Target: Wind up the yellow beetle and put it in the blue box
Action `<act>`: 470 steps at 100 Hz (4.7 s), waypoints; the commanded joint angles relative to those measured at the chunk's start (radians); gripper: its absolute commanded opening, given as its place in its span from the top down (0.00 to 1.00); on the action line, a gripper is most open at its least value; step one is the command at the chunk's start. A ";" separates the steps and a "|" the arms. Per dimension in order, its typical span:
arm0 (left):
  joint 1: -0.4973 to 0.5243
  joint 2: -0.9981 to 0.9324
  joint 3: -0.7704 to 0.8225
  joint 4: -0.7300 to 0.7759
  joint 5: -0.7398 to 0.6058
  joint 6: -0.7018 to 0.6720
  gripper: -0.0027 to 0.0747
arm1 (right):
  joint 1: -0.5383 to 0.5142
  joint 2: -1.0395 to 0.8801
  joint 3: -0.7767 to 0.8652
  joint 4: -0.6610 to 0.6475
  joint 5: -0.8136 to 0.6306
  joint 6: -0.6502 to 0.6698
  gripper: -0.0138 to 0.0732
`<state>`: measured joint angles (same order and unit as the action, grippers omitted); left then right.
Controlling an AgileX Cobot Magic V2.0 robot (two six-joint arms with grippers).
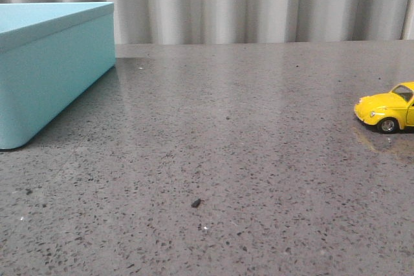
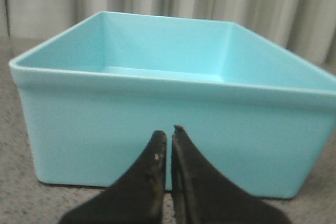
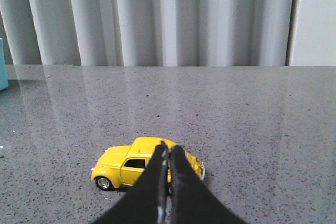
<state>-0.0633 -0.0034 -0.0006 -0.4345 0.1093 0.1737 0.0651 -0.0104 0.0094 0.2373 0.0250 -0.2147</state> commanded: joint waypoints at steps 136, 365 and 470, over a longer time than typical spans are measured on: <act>-0.003 0.293 -0.399 -0.054 0.170 -0.014 0.99 | 0.002 0.389 -0.621 0.070 0.264 -0.016 0.92; -0.305 0.436 -0.536 0.012 0.291 0.083 0.99 | 0.007 1.484 -1.255 -0.058 1.098 0.060 0.89; -0.305 0.436 -0.536 0.012 0.291 0.083 0.99 | -0.087 1.517 -1.126 -0.201 1.085 0.094 0.89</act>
<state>-0.3601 0.4207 -0.5001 -0.4097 0.4596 0.2543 0.0101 1.4985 -1.1526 0.1515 1.1046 -0.1311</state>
